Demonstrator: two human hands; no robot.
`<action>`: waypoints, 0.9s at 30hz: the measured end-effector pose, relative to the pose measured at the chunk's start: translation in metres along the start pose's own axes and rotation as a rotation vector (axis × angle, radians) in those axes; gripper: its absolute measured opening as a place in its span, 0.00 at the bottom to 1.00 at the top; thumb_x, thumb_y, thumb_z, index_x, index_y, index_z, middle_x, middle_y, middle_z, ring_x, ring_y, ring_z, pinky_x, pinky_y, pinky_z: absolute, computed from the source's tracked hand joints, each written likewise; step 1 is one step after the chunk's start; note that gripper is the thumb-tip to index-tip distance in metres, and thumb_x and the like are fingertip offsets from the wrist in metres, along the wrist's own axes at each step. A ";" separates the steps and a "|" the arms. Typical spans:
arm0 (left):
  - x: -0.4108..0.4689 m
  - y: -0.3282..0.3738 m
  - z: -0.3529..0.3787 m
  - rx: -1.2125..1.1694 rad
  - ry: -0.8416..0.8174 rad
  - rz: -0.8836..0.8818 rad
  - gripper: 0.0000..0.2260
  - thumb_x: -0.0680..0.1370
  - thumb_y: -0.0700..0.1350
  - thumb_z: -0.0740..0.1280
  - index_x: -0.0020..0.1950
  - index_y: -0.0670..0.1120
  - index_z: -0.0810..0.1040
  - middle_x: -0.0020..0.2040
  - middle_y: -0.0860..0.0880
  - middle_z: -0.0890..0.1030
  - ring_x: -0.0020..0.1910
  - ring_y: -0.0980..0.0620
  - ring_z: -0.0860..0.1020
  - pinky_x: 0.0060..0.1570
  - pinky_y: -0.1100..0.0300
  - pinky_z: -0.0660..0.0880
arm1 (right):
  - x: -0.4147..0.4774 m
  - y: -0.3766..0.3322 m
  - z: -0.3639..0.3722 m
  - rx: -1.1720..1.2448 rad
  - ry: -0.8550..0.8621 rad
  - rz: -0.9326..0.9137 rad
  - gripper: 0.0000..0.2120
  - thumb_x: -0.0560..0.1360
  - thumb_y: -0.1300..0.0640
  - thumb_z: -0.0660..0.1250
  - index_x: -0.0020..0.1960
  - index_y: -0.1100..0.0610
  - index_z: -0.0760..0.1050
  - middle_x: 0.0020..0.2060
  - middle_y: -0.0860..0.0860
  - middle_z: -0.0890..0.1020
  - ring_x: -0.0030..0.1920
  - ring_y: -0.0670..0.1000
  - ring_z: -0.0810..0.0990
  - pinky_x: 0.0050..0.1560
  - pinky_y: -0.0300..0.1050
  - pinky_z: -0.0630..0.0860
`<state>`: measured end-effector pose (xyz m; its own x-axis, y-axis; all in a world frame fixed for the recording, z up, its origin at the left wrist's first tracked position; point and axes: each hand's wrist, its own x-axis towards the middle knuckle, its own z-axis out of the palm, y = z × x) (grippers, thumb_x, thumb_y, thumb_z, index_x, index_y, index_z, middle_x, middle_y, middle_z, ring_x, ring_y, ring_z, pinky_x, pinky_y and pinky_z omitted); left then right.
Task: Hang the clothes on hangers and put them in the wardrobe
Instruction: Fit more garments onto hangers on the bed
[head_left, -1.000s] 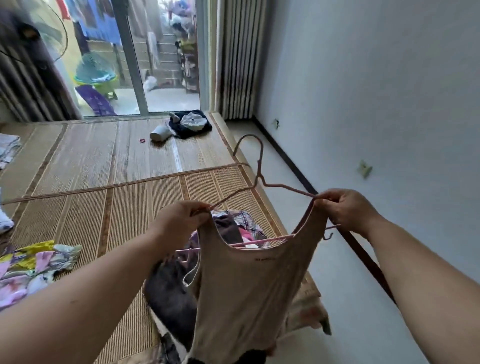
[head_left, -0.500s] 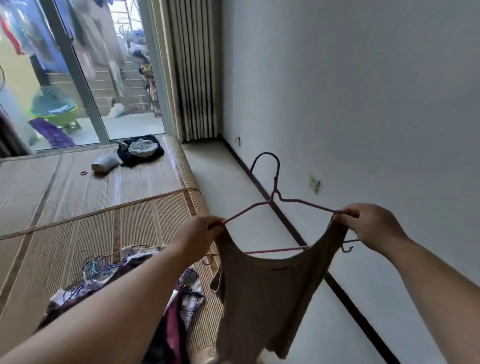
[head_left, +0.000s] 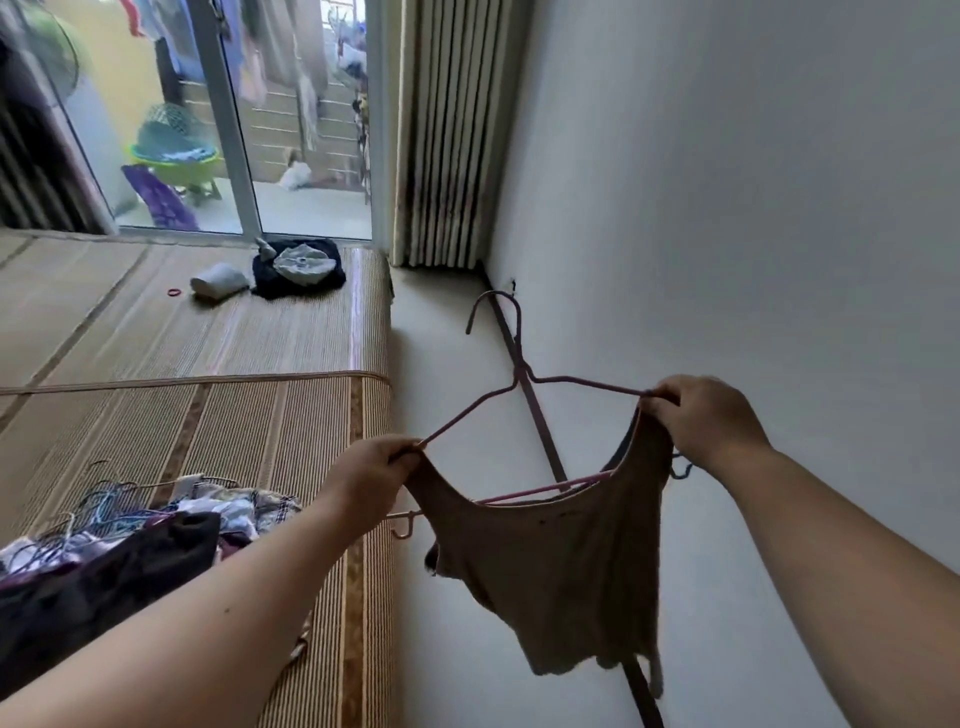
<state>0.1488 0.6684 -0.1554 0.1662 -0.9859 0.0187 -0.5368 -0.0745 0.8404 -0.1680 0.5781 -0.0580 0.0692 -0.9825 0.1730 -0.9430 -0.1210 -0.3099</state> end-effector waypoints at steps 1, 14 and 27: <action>0.009 -0.004 0.000 -0.005 0.012 -0.014 0.09 0.78 0.42 0.64 0.52 0.53 0.81 0.40 0.59 0.79 0.41 0.60 0.75 0.37 0.70 0.65 | 0.015 -0.002 0.007 0.003 -0.017 -0.005 0.10 0.77 0.50 0.63 0.52 0.52 0.80 0.48 0.55 0.80 0.46 0.53 0.73 0.46 0.43 0.67; 0.191 -0.096 -0.069 0.098 0.139 -0.357 0.11 0.78 0.45 0.63 0.38 0.56 0.78 0.36 0.56 0.80 0.39 0.55 0.77 0.37 0.58 0.68 | 0.256 -0.125 0.172 0.112 -0.205 -0.189 0.10 0.77 0.52 0.62 0.50 0.53 0.81 0.44 0.54 0.79 0.44 0.53 0.74 0.42 0.43 0.68; 0.285 -0.235 -0.152 0.232 0.370 -0.854 0.04 0.78 0.46 0.62 0.47 0.50 0.76 0.46 0.48 0.80 0.45 0.48 0.75 0.40 0.57 0.68 | 0.434 -0.352 0.370 0.120 -0.488 -0.608 0.09 0.75 0.49 0.65 0.50 0.52 0.81 0.47 0.56 0.80 0.47 0.59 0.78 0.48 0.50 0.76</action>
<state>0.4479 0.4280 -0.2651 0.8067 -0.4780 -0.3476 -0.2570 -0.8134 0.5219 0.3139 0.1419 -0.2198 0.7226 -0.6871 -0.0763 -0.6543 -0.6441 -0.3963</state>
